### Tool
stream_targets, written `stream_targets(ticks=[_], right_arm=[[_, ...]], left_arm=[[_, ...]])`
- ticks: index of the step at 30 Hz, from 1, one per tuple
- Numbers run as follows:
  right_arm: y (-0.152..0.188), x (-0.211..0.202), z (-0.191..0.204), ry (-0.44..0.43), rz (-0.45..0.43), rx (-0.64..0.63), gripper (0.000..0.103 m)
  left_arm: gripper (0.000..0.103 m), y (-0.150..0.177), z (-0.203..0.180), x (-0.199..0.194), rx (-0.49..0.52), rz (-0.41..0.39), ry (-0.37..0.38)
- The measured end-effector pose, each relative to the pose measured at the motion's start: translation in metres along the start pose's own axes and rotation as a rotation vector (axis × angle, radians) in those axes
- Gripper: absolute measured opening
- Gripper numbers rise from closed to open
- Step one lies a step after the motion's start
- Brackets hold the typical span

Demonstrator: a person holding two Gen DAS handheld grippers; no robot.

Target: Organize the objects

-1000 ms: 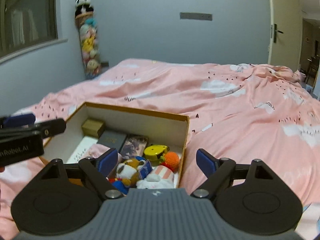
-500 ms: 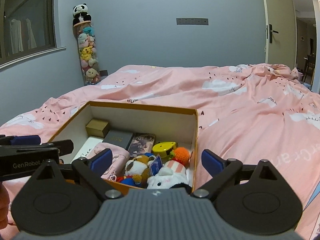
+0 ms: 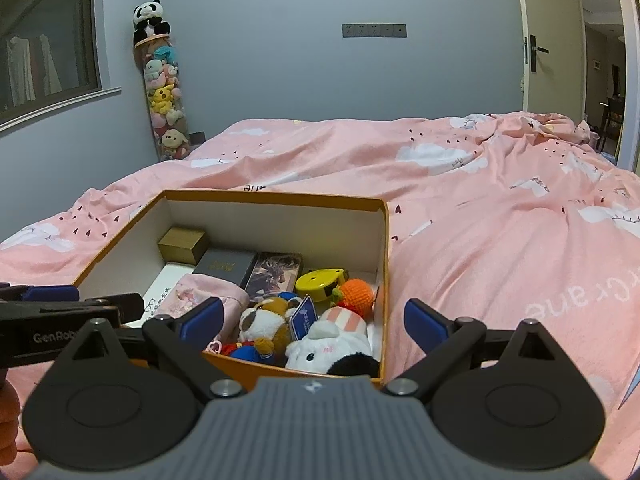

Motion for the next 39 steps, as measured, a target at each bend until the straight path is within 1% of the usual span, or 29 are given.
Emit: stream_targets(ticks=[5,11,16,39], right_arm=[[0.0016,0.0004,0.0028,-0.003,0.008,-0.011,0.097],[0.0022,0.0018,0.0012,0.022,0.027,-0.011,0.097],[0.0045,0.0027,-0.0002,0.023,0.042,-0.004,0.097],[0.0062,0.0010,0.0006,0.021,0.047,-0.004,0.098]], left_arm=[[0.088,0.0003,0.0027,0.0036,-0.006,0.030,-0.004],[0.088,0.0031,0.0060,0.0071,-0.006,0.056,-0.018],[0.088,0.0039,0.0052,0.0067,0.000,0.056,-0.018],[0.088,0.0033,0.0050,0.0035,-0.003,0.052,-0.017]])
Point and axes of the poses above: each gripper's, at about its wrist camera, not at the fingertips, and x roughly the way its jaws point, z to its left, y to its underside, the point moved 4 cm from there along x, roughly the way its jaws point, and after that the axes turned 10 degrees about z, right-handed, at the moved point
